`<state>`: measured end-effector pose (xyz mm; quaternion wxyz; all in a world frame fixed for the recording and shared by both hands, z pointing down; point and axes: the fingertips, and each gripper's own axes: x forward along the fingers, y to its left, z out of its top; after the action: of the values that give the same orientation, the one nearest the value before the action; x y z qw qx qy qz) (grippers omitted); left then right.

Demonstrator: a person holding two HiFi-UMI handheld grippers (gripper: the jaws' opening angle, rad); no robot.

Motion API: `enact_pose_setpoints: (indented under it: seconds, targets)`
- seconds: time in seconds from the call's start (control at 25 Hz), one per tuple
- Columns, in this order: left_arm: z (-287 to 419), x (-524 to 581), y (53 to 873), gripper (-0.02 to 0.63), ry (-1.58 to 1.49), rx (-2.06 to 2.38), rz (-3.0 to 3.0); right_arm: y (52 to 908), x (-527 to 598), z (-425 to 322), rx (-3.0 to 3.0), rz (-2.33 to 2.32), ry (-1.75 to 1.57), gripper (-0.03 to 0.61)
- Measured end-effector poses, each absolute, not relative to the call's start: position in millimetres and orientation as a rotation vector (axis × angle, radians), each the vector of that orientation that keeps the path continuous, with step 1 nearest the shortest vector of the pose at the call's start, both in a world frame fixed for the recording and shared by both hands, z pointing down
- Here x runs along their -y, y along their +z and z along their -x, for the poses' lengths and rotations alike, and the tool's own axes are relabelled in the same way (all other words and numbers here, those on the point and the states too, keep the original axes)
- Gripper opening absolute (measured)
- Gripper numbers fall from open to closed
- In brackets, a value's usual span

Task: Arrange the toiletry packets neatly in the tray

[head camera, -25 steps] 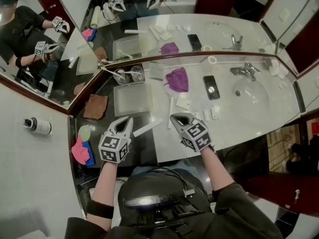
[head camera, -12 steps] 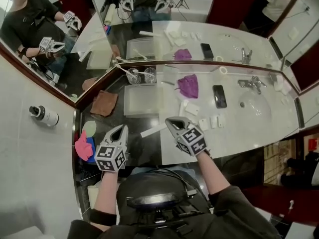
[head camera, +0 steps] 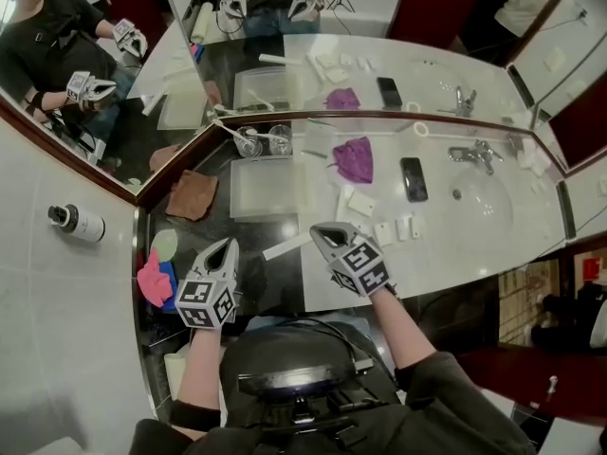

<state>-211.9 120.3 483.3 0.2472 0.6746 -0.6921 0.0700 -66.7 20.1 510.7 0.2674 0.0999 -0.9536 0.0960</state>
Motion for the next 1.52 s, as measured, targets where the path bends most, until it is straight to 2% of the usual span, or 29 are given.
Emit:
enact_pose_setpoints:
  seconds: [0.4,0.68,0.76,0.92,1.32,1.4,1.52]
  targets:
    - [197.7,-108.8,500.1,0.006,0.282,1.825,-1.874,522.4,-15.6,51.7,2.548,-0.309,0.296,0.002]
    - [164.1,-81.0,537.7,0.167,0.622,1.633,-2.033,522.8,-11.5,41.5,2.518,-0.307,0.284,0.002]
    - [144.3,-70.1,548.5,0.184,0.715,1.536,-2.085,523.5,-7.5,34.9,2.504,-0.311,0.272,0.002]
    - [104.8,-54.0,587.9,0.267,0.909,1.33,-2.152,526.1,4.2,21.1,2.491,-0.322,0.281,0.002]
    - [75.7,-54.6,707.6,0.265,1.566,0.907,-2.148,542.9,7.7,-6.6,2.464,-0.316,0.334,0.002]
    - [75.4,-54.3,724.2,0.265,1.632,0.851,-2.12,549.0,7.1,-14.7,2.458,-0.321,0.353,0.002]
    - [74.6,-49.3,738.4,0.225,1.634,0.833,-2.077,558.3,9.0,-25.7,2.447,-0.327,0.373,0.002]
